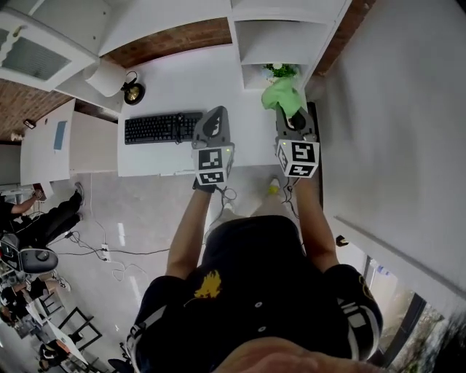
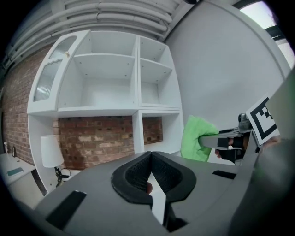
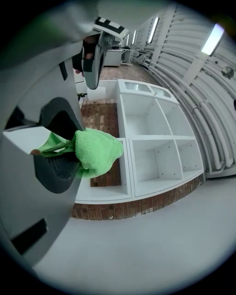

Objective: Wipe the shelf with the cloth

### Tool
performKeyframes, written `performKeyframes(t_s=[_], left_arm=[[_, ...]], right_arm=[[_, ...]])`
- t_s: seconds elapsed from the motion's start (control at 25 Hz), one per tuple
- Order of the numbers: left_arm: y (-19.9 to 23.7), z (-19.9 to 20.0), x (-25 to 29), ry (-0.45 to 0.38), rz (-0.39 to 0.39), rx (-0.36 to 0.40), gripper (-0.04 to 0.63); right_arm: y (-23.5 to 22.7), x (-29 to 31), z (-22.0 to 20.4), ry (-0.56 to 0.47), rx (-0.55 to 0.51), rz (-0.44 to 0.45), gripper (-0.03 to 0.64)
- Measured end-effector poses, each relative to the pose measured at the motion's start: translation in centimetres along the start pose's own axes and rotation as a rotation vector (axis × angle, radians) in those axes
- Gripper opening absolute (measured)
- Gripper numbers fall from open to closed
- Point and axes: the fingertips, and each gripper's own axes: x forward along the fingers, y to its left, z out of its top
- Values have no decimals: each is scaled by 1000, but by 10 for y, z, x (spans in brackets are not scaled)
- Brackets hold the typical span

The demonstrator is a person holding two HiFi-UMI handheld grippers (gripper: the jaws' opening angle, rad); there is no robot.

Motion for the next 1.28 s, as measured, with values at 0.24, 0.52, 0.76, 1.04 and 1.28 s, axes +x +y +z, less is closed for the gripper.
performKeyframes(t_s=[0.24,0.52,0.76,1.04,1.28], left_arm=[[48,-14,-77,-42,-56,-34,18],[51,-20,-166,-79,-202,-46,18],[-1,-17,-233,-104,-236,-3,17],[-34,-45,-330,-46,-198,47,17],[-33,-53,-409,-45,-181,70,18]], right_arm=[[110,-43,-1,-27,61,-39,83],[202,-125,11,-41,10,-76,83],[197,-218,10,-69,-32,-105,83],[234,-287,-16,-87,22,-30,83],[289,-344,-18,-100,20,16,83]])
